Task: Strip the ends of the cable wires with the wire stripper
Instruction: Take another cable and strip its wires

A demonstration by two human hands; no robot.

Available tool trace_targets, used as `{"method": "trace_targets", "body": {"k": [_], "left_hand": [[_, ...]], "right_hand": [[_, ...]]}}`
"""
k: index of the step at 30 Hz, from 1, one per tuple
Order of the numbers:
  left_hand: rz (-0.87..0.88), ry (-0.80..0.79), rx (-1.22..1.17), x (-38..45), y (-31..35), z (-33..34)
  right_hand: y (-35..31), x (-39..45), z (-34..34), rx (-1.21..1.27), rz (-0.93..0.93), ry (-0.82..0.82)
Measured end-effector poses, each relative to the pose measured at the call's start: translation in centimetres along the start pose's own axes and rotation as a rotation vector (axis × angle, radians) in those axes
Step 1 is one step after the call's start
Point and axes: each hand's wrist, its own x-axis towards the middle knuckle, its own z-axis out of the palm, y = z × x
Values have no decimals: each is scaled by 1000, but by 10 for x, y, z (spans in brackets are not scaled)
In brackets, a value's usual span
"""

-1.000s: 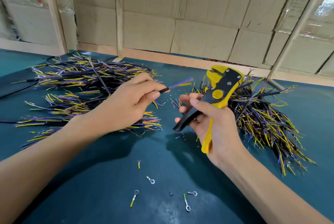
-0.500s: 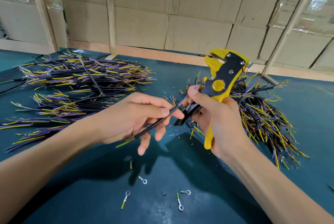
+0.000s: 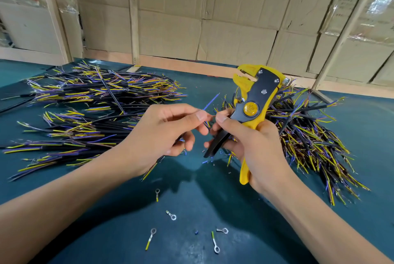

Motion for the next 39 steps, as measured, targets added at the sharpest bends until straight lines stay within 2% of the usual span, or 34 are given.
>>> {"method": "trace_targets", "body": {"k": [8,14,21,25,29,33,39], "left_hand": [[-12,140,-108,2,-1,3],[37,146,-101,3,3,0],[63,196,-88,3,2,1],[107,220,29,3,0,0],[334,283,302,2,4,-8],[479,401,498,2,11,-21],[547,405,620,4,13,-29]], "right_hand": [[2,-2,5,-18,25,31],[3,-4,7,2,53,33],[5,-8,14,8,70,-55],[5,-8,15,25,107,-68],[0,-6,10,93,153,-81],[-8,-5,4,126,246,-218],[-11,-9,5,48,330,-381]]}}
